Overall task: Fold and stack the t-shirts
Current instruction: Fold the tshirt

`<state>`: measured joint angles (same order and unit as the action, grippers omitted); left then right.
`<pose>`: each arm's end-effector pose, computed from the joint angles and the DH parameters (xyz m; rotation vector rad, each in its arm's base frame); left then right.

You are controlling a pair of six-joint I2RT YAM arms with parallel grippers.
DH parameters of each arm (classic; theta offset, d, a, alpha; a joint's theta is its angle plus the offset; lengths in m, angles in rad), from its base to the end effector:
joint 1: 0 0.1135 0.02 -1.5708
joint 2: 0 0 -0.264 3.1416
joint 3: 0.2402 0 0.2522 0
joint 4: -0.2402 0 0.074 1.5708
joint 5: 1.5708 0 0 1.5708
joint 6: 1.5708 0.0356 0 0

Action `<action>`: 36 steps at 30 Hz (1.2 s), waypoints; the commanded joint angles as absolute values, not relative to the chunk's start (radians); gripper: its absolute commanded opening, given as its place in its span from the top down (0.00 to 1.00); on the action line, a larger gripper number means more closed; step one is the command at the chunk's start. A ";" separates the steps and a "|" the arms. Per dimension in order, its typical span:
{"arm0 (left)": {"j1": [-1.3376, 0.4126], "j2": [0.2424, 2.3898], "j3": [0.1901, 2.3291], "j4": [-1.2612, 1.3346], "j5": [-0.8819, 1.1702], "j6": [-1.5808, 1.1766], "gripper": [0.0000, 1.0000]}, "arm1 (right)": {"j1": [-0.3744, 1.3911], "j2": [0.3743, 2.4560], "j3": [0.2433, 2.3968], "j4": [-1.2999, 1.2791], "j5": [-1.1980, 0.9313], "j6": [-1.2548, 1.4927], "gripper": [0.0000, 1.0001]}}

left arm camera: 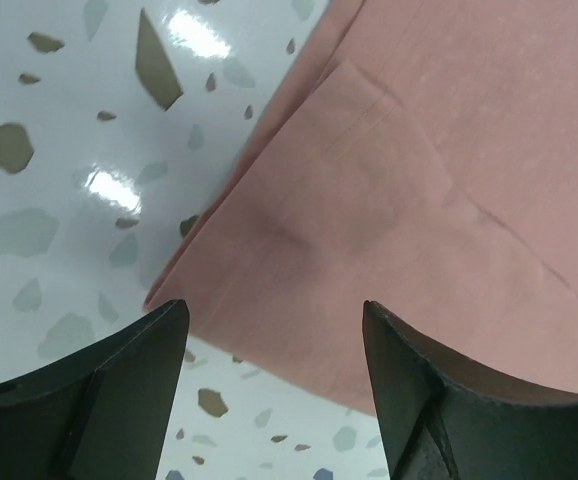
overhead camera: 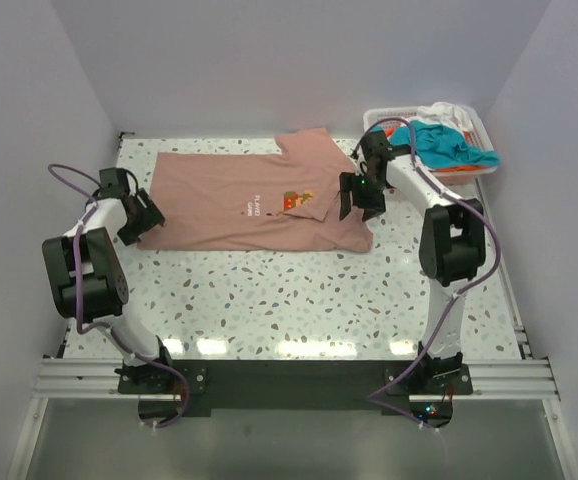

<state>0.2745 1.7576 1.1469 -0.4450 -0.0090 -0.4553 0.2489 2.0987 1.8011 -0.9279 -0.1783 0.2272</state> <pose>0.3446 0.0974 0.1862 -0.9405 2.4533 -0.0507 0.4265 0.1149 0.2245 -0.0747 2.8253 0.3617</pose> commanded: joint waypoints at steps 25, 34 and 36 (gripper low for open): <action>0.279 1.666 1.008 -0.402 -0.126 -0.476 0.40 | 0.189 1.904 1.387 -0.738 -0.235 0.236 0.43; 0.279 1.692 1.002 -0.370 -0.101 -0.488 0.69 | 0.184 1.927 1.362 -0.733 -0.249 0.233 0.66; 0.279 1.695 0.991 -0.356 -0.084 -0.488 0.77 | 0.181 1.934 1.368 -0.741 -0.244 0.232 0.79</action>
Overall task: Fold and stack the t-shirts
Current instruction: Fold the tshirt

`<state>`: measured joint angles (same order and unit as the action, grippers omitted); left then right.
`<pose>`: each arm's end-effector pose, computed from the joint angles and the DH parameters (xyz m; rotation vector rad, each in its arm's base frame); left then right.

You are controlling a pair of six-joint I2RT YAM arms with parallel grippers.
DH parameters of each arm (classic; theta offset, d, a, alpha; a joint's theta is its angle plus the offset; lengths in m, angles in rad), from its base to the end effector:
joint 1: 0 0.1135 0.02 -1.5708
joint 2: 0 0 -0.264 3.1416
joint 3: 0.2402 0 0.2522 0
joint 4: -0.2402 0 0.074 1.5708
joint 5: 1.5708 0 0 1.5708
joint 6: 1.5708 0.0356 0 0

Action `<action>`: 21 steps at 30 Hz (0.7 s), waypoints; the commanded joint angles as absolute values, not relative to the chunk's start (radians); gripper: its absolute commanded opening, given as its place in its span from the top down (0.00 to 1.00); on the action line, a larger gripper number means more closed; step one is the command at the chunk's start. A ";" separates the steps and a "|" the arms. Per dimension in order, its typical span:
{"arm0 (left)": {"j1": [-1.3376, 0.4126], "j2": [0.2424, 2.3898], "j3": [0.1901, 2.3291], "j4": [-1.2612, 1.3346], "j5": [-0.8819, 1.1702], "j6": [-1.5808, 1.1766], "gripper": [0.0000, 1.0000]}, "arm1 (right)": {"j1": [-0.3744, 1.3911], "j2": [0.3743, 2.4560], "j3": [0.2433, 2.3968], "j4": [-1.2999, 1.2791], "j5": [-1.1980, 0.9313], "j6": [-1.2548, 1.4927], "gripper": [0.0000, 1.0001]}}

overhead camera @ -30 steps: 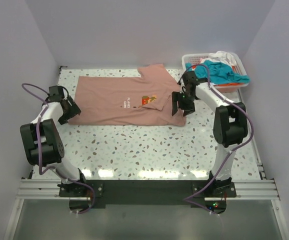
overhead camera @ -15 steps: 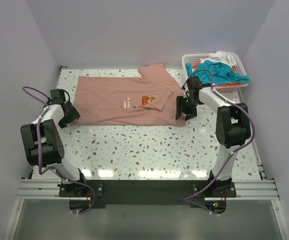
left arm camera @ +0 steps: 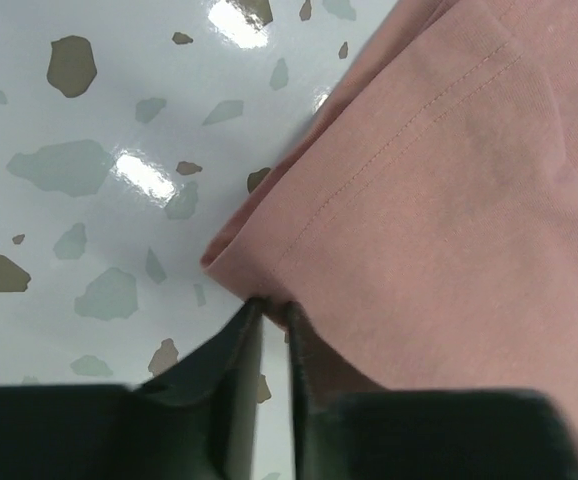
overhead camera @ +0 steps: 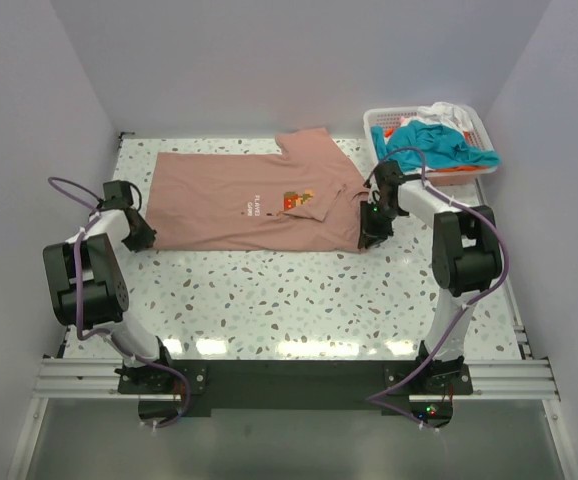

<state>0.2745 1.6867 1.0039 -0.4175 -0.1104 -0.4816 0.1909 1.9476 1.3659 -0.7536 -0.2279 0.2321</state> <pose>0.3147 0.0927 0.1702 -1.0151 2.4606 0.0803 0.3717 0.0800 0.1688 0.0207 2.9332 0.4010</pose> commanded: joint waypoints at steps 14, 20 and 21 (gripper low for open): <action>0.291 1.684 0.983 -0.336 -0.137 -0.434 1.00 | 0.166 1.922 1.442 -0.839 -0.111 0.149 1.00; 0.291 1.664 0.965 -0.351 -0.147 -0.437 1.00 | 0.166 1.922 1.454 -0.876 -0.084 0.120 1.00; 0.291 1.660 0.960 -0.356 -0.156 -0.440 1.00 | 0.166 1.922 1.453 -0.880 -0.080 0.118 1.00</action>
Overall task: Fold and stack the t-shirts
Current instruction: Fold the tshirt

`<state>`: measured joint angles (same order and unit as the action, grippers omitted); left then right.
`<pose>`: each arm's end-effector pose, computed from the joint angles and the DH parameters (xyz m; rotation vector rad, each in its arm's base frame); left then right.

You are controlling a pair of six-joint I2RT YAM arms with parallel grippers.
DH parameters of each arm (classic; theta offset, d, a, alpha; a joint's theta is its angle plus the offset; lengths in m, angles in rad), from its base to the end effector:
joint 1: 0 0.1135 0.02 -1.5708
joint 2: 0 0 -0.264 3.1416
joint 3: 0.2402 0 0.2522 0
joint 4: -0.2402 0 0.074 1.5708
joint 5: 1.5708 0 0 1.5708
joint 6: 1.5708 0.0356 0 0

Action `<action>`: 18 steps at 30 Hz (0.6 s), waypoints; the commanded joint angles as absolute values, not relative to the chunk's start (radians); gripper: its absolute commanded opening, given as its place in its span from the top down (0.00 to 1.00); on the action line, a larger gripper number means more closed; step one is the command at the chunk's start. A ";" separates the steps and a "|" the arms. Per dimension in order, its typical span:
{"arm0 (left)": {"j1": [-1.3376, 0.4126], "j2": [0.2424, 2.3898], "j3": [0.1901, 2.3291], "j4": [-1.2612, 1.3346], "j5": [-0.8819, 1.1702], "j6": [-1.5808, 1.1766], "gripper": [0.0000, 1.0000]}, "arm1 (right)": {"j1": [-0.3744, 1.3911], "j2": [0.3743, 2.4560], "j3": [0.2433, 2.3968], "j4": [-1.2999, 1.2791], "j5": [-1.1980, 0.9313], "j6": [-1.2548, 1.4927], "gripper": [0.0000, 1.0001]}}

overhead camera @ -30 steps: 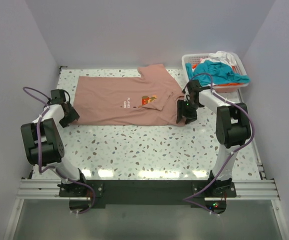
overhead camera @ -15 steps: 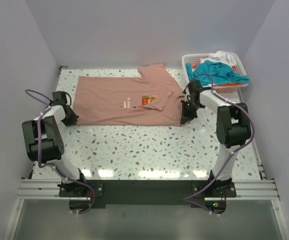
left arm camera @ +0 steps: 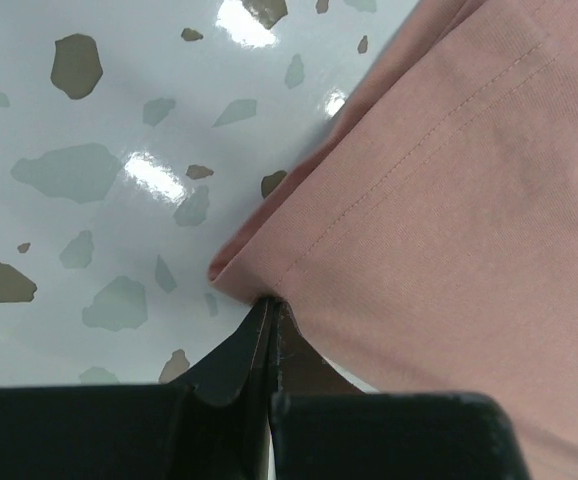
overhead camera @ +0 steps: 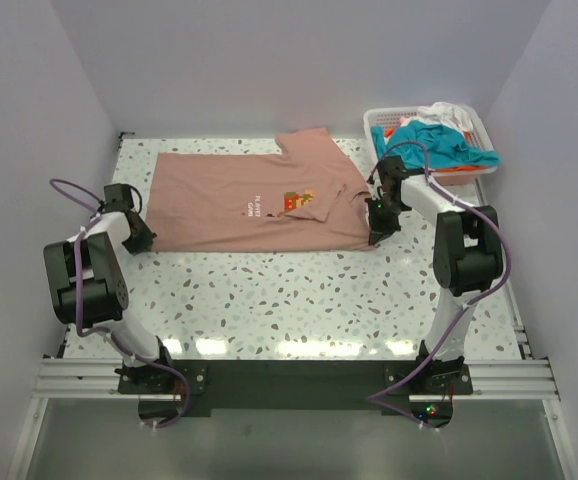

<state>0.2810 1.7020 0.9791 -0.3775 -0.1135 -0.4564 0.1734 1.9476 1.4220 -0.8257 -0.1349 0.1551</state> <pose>0.3135 0.0947 0.1607 -0.9932 2.4700 0.0948 0.3764 0.0708 0.1813 -0.0487 2.9367 0.2486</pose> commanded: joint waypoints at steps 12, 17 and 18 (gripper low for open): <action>0.291 1.563 0.854 -0.399 -0.181 -0.486 1.00 | 0.166 1.894 1.391 -0.923 -0.077 0.120 1.00; 0.291 1.505 0.847 -0.416 -0.190 -0.494 0.92 | 0.166 1.872 1.390 -0.942 -0.061 0.123 0.86; 0.291 1.496 0.851 -0.420 -0.190 -0.492 0.82 | 0.167 1.868 1.396 -0.946 -0.063 0.123 0.77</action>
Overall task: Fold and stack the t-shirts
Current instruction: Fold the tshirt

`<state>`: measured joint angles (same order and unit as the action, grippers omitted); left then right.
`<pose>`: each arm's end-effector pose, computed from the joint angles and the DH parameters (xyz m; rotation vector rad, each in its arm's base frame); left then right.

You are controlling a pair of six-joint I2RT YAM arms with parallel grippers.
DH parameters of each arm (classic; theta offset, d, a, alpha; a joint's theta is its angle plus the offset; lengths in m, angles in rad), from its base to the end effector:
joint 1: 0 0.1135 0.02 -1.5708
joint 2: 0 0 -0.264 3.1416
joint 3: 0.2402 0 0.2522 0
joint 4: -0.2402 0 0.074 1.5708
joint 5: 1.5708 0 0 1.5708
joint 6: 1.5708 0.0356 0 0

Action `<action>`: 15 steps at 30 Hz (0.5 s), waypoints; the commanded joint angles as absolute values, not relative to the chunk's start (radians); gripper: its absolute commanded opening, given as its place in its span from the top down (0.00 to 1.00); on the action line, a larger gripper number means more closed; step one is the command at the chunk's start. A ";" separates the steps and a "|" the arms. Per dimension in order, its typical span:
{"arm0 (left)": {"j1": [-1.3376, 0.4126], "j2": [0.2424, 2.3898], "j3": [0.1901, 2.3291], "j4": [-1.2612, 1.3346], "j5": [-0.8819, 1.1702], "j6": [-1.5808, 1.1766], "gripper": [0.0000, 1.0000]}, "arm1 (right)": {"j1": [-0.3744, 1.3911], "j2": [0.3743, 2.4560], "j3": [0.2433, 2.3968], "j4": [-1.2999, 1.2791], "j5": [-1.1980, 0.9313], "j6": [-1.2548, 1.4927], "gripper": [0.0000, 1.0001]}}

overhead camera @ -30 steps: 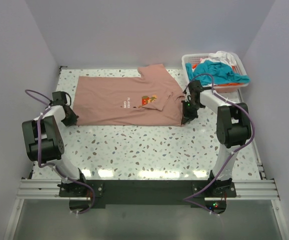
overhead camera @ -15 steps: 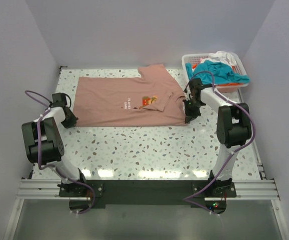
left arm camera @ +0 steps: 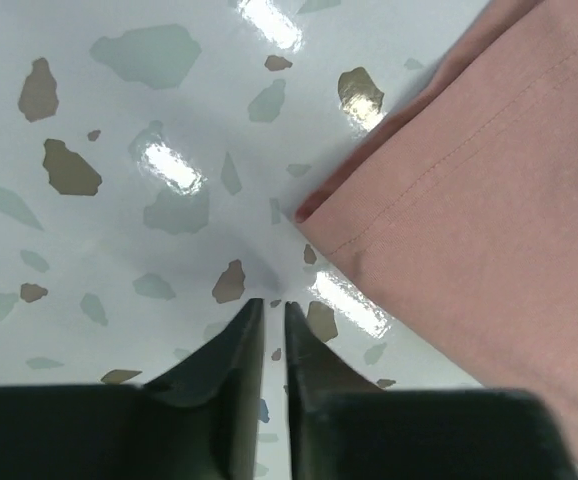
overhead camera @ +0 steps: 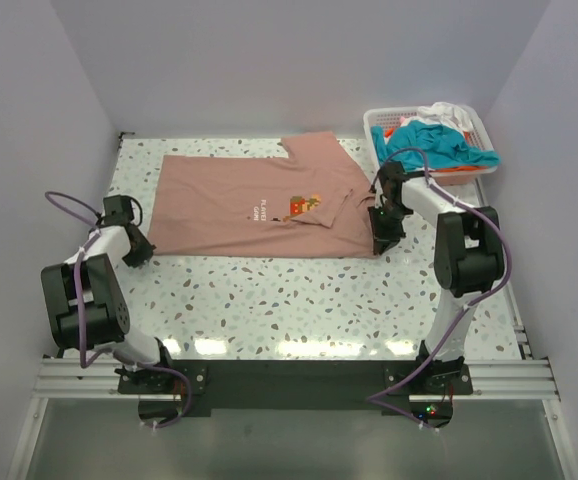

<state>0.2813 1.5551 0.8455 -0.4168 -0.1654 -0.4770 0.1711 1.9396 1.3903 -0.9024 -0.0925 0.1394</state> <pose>0.2748 0.0855 0.1649 -1.0383 2.4705 0.1619 0.3625 0.0660 0.1744 -0.0564 3.0332 0.1667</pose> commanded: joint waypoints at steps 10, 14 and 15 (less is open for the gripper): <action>0.100 1.457 0.979 -0.425 -0.204 -0.489 0.39 | 0.209 1.835 1.618 -1.005 -0.133 0.103 0.44; 0.035 1.508 1.005 -0.342 -0.112 -0.535 0.36 | 0.219 1.870 1.637 -0.904 -0.276 0.133 0.44; 0.025 1.543 1.012 -0.330 -0.076 -0.544 0.36 | 0.224 1.882 1.641 -0.888 -0.297 0.140 0.44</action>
